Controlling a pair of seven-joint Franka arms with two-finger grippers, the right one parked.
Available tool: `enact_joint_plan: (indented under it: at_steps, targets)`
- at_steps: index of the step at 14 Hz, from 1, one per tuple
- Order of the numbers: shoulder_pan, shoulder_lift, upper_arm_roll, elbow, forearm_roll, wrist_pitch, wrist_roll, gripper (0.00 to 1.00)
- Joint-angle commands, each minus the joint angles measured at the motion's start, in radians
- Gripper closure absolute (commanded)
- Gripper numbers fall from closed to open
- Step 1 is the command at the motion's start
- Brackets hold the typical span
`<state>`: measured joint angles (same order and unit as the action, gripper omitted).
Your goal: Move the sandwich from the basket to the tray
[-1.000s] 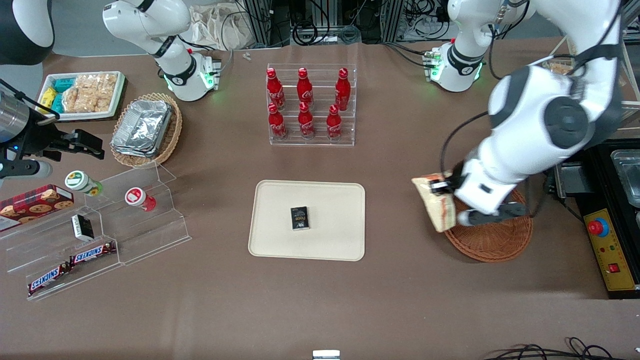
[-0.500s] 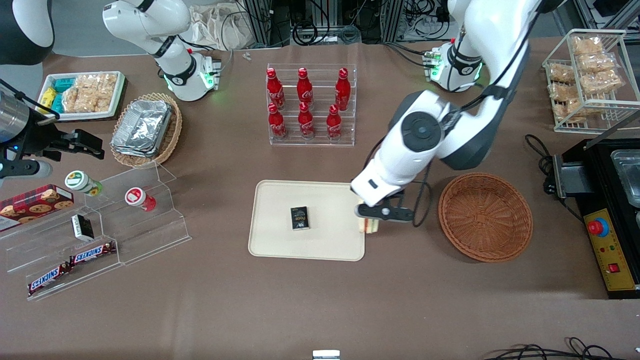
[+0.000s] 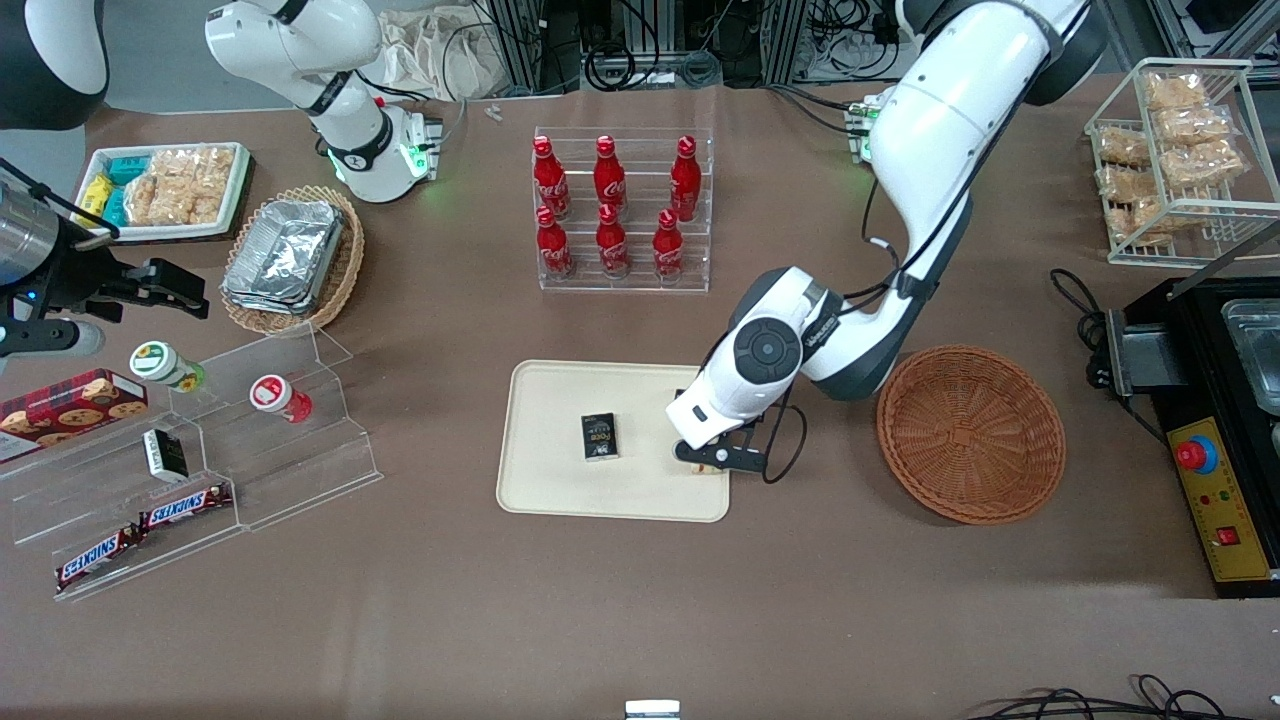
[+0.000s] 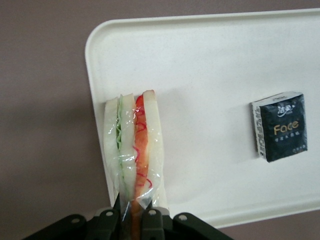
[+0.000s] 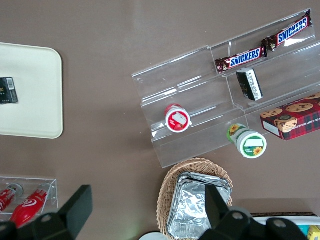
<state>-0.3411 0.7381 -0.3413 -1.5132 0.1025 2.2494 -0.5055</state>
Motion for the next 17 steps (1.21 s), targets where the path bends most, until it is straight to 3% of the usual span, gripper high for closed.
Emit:
enact_joint_plan:
  at_steps: [1,2,3,7,12,17]
  targets:
    - [-0.022,0.003,0.007,0.025,0.023,0.009,-0.028,0.84]
    - [-0.022,0.006,0.007,0.025,0.02,0.009,-0.051,0.49]
    - [-0.019,0.006,0.007,0.025,0.025,0.007,-0.089,0.0]
    - [0.007,-0.055,0.007,0.033,0.007,-0.104,-0.111,0.0]
    - [0.143,-0.248,0.004,0.039,0.006,-0.342,-0.091,0.0]
    - [0.33,-0.436,0.007,0.039,0.009,-0.582,0.252,0.0]
